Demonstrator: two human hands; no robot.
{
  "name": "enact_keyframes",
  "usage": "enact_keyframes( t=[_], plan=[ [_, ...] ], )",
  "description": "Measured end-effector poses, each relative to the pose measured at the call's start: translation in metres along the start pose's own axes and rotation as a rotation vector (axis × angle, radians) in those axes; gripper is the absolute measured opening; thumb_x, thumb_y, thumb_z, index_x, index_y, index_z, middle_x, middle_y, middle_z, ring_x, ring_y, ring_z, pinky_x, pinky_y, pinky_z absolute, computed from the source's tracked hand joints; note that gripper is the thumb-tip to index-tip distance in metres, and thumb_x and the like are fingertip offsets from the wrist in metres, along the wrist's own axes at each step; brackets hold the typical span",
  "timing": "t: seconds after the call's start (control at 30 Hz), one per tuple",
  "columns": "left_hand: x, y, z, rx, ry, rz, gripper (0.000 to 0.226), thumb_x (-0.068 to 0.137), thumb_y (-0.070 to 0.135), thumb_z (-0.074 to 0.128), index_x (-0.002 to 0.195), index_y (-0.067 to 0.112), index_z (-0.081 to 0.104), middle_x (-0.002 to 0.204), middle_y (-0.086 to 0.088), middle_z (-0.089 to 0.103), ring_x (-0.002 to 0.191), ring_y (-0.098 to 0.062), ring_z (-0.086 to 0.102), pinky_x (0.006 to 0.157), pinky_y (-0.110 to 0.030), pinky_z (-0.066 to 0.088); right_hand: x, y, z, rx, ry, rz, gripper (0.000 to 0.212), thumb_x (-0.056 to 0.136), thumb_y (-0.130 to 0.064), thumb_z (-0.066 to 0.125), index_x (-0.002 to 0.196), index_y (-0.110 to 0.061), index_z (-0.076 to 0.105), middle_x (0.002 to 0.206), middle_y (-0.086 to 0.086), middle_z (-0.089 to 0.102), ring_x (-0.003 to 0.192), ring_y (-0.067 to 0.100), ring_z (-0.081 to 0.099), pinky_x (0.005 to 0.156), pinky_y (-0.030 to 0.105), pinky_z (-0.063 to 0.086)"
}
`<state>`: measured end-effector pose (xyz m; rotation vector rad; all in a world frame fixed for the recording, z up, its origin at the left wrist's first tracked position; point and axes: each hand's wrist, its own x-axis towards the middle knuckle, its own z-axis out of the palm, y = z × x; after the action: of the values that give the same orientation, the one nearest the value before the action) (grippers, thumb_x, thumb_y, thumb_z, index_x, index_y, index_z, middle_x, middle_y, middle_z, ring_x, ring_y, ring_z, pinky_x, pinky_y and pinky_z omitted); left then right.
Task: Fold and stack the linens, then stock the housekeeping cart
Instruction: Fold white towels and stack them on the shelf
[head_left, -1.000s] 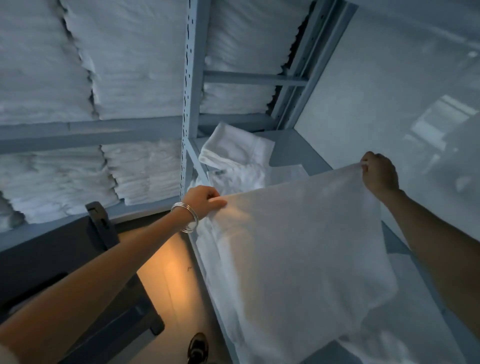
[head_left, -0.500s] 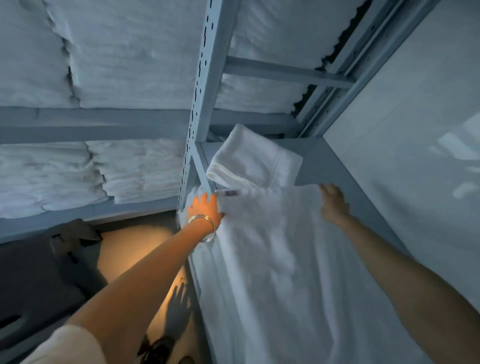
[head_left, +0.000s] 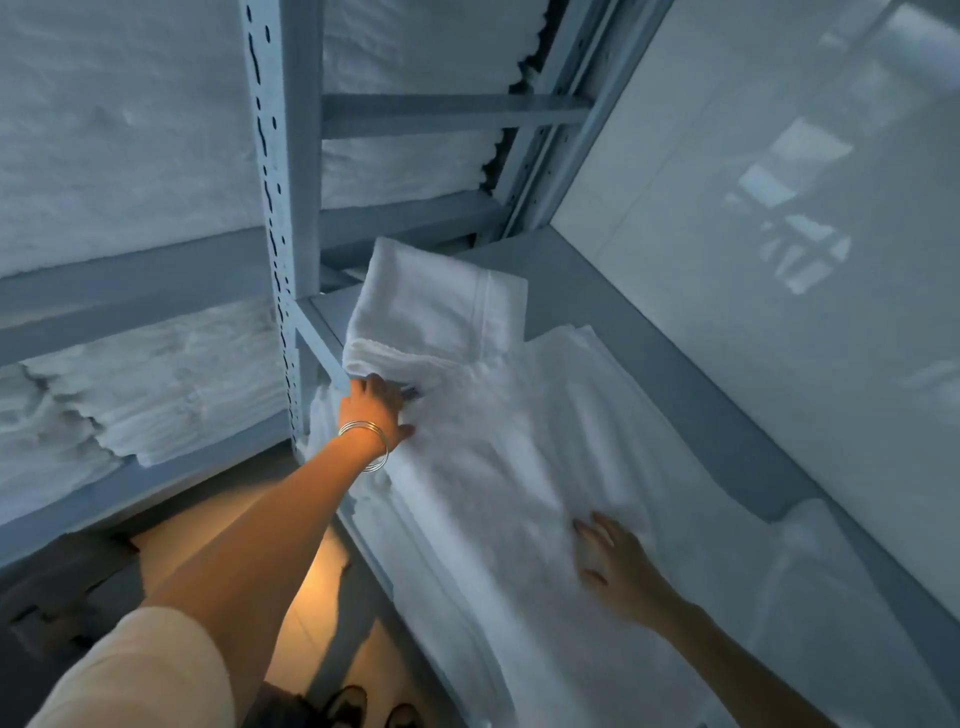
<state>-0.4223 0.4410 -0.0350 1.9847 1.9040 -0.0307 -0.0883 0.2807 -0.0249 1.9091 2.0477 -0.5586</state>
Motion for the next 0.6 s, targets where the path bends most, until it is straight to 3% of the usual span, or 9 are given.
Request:
enact_keyframes(
  t=[0.13,0.2,0.27,0.37,0.47,0.53,0.6],
  plan=[
    [0.002,-0.004,0.0,-0.001,-0.039,0.106,0.047,0.088,0.042,0.058,0.132,0.027,0.051,0.134,-0.011,0.042,0.125,-0.032,0.037,0.097,-0.04,0.042,-0.021,-0.009,0.006,0.021,0.072,0.075,0.06,0.096,-0.026,0.049,0.148,-0.02,0.02,0.155,0.005,0.015,0.143,0.02,0.017,0.114,0.026,0.017],
    [0.006,-0.012,-0.001,-0.012,-0.122,0.114,0.056,0.09,0.048,0.053,0.142,0.039,0.036,0.14,-0.014,0.043,0.127,-0.034,0.039,0.102,-0.041,0.04,-0.037,-0.025,0.014,0.038,0.129,0.108,0.055,0.093,-0.019,0.052,0.144,-0.018,0.032,0.15,0.009,0.025,0.138,0.028,0.028,0.11,0.032,0.029],
    [0.009,-0.015,-0.004,-0.084,-0.149,0.097,0.058,0.09,0.049,0.053,0.143,0.039,0.033,0.144,-0.014,0.042,0.128,-0.036,0.041,0.104,-0.042,0.039,-0.055,-0.04,0.033,0.069,0.247,0.004,0.055,0.078,-0.019,0.065,0.13,-0.017,0.047,0.137,0.009,0.041,0.123,0.031,0.047,0.094,0.036,0.049],
    [0.005,-0.01,-0.012,-0.269,-0.109,0.101,0.053,0.092,0.037,0.057,0.14,0.019,0.044,0.139,-0.017,0.047,0.125,-0.036,0.046,0.101,-0.04,0.038,-0.076,-0.058,0.057,0.014,0.12,-0.025,0.087,0.043,-0.053,0.08,0.121,-0.03,0.048,0.126,-0.003,0.051,0.116,0.021,0.054,0.073,0.041,0.058],
    [0.002,-0.007,-0.017,-0.385,-0.083,0.036,0.041,0.089,0.025,0.063,0.12,-0.001,0.059,0.117,-0.024,0.061,0.099,-0.035,0.056,0.085,-0.039,0.044,-0.088,-0.058,0.074,-0.043,-0.044,0.127,0.139,0.012,-0.074,0.075,0.139,-0.029,0.041,0.136,0.0,0.053,0.118,0.026,0.058,0.074,0.055,0.052],
    [-0.001,-0.008,-0.016,-0.375,-0.115,-0.025,0.038,0.088,0.026,0.064,0.113,-0.003,0.062,0.106,-0.023,0.064,0.088,-0.032,0.056,0.078,-0.037,0.044,-0.094,-0.055,0.076,-0.097,-0.051,0.16,0.152,0.009,-0.075,0.075,0.146,-0.03,0.026,0.143,-0.001,0.046,0.122,0.03,0.053,0.075,0.059,0.049],
    [-0.006,-0.008,-0.017,-0.356,-0.171,-0.017,0.041,0.087,0.025,0.066,0.118,-0.002,0.06,0.111,-0.023,0.063,0.099,-0.036,0.057,0.083,-0.037,0.044,-0.097,-0.048,0.074,-0.079,-0.04,0.151,0.15,0.017,-0.073,0.076,0.148,-0.035,0.014,0.146,-0.003,0.04,0.126,0.03,0.049,0.075,0.059,0.049]
  ],
)
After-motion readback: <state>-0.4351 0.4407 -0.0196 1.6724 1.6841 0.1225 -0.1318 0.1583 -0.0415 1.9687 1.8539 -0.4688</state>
